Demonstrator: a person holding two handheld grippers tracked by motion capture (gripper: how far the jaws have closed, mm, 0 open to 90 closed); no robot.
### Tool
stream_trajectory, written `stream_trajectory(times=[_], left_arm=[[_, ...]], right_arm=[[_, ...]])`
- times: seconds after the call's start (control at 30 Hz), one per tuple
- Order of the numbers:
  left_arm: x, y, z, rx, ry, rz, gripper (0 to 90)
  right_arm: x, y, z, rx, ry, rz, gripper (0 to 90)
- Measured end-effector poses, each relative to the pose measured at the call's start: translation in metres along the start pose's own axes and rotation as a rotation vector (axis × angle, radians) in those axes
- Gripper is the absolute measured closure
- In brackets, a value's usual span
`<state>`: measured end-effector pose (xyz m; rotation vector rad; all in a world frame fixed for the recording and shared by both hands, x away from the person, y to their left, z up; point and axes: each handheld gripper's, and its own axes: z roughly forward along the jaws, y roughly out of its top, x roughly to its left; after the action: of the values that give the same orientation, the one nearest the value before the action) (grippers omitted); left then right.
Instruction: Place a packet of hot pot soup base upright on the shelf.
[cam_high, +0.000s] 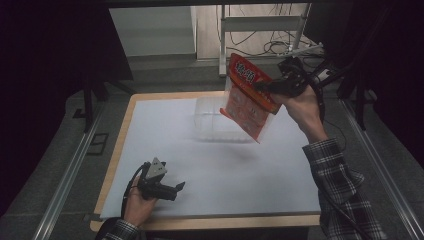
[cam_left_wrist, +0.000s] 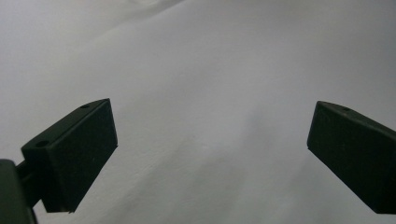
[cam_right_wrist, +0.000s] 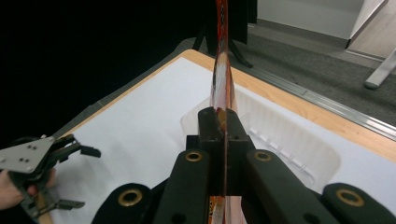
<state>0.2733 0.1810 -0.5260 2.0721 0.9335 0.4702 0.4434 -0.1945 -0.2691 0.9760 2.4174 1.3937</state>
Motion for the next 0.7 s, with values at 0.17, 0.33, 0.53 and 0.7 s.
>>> stream_trajectory(times=[0.17, 0.33, 0.53, 0.7], left_arm=[[-0.001, 0.0, 0.001, 0.001, 0.001, 0.019, 1.4], [-0.001, 0.0, 0.001, -0.004, 0.001, 0.022, 1.5], [0.0, 0.0, 0.0, -0.008, 0.003, 0.016, 1.5], [0.0, 0.0, 0.0, -0.011, -0.002, 0.013, 1.4]], right_arm=[[-0.008, 0.005, 0.009, 0.001, -0.003, 0.005, 89.3], [-0.016, 0.011, 0.022, 0.01, -0.015, -0.004, 89.3], [-0.027, 0.016, 0.038, 0.009, -0.024, -0.006, 89.3], [-0.036, 0.018, 0.052, 0.018, -0.029, -0.004, 89.3]])
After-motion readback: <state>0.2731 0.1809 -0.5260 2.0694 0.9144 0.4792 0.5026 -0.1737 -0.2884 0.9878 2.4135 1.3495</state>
